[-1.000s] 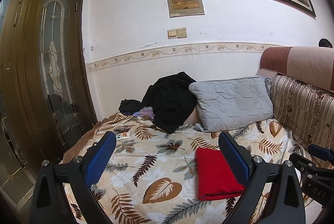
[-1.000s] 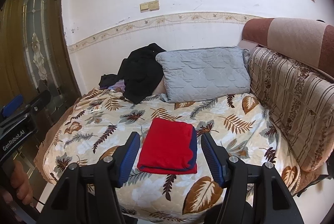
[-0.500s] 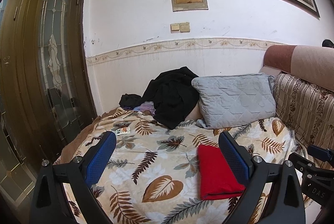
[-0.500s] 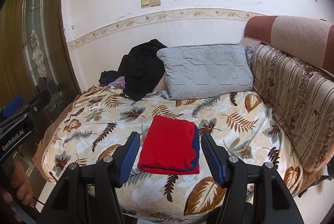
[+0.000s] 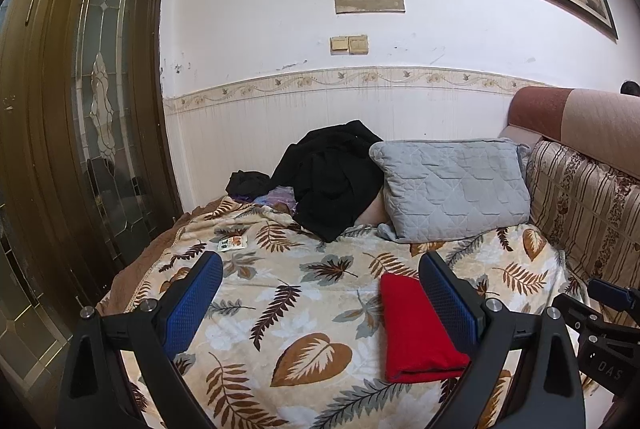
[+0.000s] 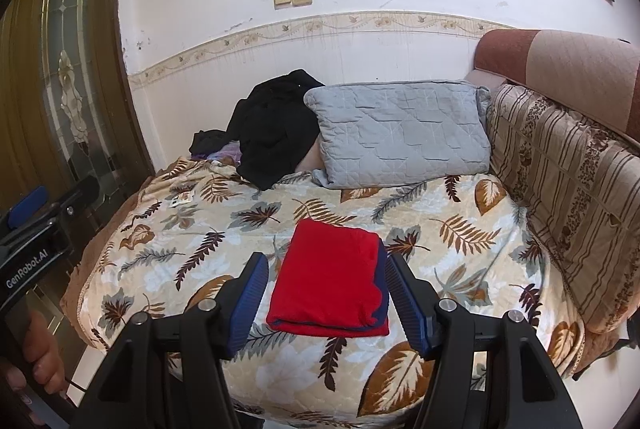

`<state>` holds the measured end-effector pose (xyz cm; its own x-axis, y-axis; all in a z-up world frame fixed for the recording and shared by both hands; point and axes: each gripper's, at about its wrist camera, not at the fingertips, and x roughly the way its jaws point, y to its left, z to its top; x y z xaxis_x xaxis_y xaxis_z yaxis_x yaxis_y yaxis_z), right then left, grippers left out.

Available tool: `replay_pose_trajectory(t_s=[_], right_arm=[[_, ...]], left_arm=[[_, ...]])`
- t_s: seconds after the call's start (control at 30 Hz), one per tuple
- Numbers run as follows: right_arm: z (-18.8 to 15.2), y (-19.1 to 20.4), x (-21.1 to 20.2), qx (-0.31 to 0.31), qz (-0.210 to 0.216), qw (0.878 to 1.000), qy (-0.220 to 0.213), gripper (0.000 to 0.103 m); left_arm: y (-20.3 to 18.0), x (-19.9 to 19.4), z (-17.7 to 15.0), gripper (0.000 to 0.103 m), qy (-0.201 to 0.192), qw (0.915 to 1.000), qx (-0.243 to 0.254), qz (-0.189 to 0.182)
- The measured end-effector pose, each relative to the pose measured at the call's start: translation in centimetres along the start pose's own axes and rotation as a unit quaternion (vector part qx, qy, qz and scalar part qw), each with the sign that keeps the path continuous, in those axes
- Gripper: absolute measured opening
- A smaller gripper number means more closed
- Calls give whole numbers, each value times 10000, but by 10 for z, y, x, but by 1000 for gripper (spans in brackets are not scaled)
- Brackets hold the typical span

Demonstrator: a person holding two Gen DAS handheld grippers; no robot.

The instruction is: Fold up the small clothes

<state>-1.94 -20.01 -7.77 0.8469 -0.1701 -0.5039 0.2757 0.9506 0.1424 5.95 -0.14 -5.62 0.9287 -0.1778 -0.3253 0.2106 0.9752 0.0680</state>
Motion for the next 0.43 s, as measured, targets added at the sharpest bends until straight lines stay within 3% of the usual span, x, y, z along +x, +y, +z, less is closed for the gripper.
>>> replay_pose_trajectory(t_s=[0.43], right_arm=[[9,-9,38,41,100,9998,172,65]], left_arm=[[-7,42,0,98,172,9998,41,-116]])
